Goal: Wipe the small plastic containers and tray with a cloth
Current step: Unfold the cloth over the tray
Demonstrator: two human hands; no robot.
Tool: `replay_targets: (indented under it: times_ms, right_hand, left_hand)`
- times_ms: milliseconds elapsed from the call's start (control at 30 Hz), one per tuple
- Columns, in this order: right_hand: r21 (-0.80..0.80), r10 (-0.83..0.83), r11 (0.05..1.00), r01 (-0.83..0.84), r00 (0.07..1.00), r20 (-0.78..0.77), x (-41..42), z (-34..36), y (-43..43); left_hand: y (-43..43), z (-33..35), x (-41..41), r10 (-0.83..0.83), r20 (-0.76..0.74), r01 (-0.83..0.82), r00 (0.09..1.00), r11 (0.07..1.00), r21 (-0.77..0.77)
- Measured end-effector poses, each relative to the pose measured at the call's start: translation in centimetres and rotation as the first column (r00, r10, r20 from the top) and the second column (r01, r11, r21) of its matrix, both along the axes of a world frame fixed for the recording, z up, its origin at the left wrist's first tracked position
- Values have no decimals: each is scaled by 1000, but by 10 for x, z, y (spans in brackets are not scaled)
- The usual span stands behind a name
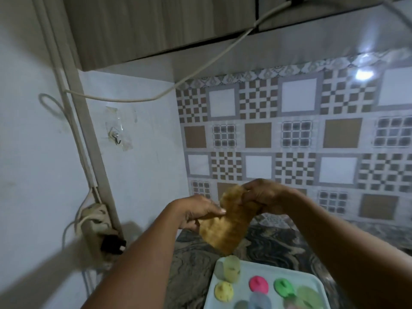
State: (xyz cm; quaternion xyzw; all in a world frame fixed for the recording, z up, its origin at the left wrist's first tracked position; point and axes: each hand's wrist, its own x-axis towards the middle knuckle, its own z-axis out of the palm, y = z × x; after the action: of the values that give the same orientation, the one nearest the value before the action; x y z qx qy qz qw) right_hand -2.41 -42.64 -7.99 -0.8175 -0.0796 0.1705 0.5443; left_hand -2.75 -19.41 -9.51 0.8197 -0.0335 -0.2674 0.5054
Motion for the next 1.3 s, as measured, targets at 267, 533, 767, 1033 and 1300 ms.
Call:
replay_targets:
  times_ms: [267, 533, 767, 1033, 1300]
  right_hand:
    - [13, -189, 982, 189, 977, 102, -54, -4, -68]
    - [597, -276, 727, 338, 941, -198, -65, -23, -101]
    - [586, -284, 638, 499, 860, -423, -54, -65, -97]
    - [470, -283, 701, 536, 814, -507, -30, -81, -86]
    - [455, -594, 729, 512, 803, 47, -8, -94, -69]
  left_hand:
    - [-84, -17, -18, -88, 100, 89, 991, 996, -6]
    - [-133, -19, -3, 0, 114, 34, 994, 954, -299]
    - [-146, -33, 24, 38, 93, 0, 995, 928, -373]
    - [-132, -46, 52, -61, 95, 97, 994, 896, -433]
    - [-106, -58, 74, -29, 150, 77, 988, 942, -326]
